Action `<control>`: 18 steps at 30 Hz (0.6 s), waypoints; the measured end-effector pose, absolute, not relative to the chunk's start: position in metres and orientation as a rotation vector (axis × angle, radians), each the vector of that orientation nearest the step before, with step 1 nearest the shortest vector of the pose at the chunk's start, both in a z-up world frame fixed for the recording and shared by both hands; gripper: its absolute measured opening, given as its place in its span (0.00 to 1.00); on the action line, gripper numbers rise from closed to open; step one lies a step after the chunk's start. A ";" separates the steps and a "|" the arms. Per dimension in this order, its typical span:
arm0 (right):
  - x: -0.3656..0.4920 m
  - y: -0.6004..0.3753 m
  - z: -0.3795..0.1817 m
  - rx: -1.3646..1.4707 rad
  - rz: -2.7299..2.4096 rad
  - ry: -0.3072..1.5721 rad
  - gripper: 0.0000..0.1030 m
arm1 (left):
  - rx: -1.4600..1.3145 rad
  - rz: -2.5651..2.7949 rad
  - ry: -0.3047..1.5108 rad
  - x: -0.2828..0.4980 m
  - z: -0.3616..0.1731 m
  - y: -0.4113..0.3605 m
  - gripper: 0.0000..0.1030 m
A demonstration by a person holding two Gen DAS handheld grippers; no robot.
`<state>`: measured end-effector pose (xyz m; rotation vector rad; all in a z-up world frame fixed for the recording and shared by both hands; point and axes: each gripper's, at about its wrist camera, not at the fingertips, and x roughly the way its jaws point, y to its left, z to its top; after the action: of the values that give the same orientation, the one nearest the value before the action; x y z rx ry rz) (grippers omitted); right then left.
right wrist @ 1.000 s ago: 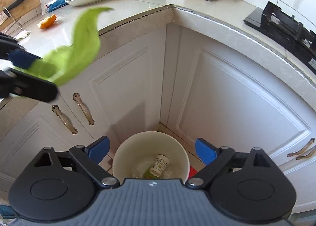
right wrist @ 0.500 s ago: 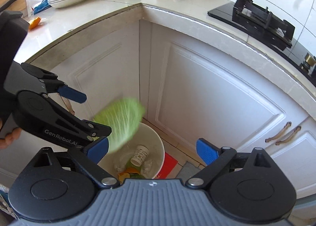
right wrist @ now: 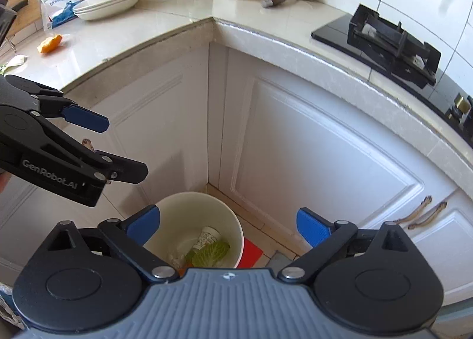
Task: Collect trash
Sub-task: 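Move both tools back up toward the counter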
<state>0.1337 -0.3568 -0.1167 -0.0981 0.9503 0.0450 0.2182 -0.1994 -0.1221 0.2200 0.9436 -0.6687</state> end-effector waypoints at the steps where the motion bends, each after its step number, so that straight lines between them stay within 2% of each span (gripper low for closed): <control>1: 0.134 -0.354 -0.114 -0.100 0.052 0.944 0.98 | 0.217 -0.661 0.935 0.218 -0.117 -0.197 0.84; 18: 0.169 -0.285 -0.075 -0.128 0.182 0.859 1.00 | 0.159 -0.419 0.832 0.201 -0.072 -0.097 0.87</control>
<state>0.1686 -0.2848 -0.0751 -0.1281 0.8591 0.1818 0.2008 -0.0970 -0.0722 0.1590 0.8324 -0.4189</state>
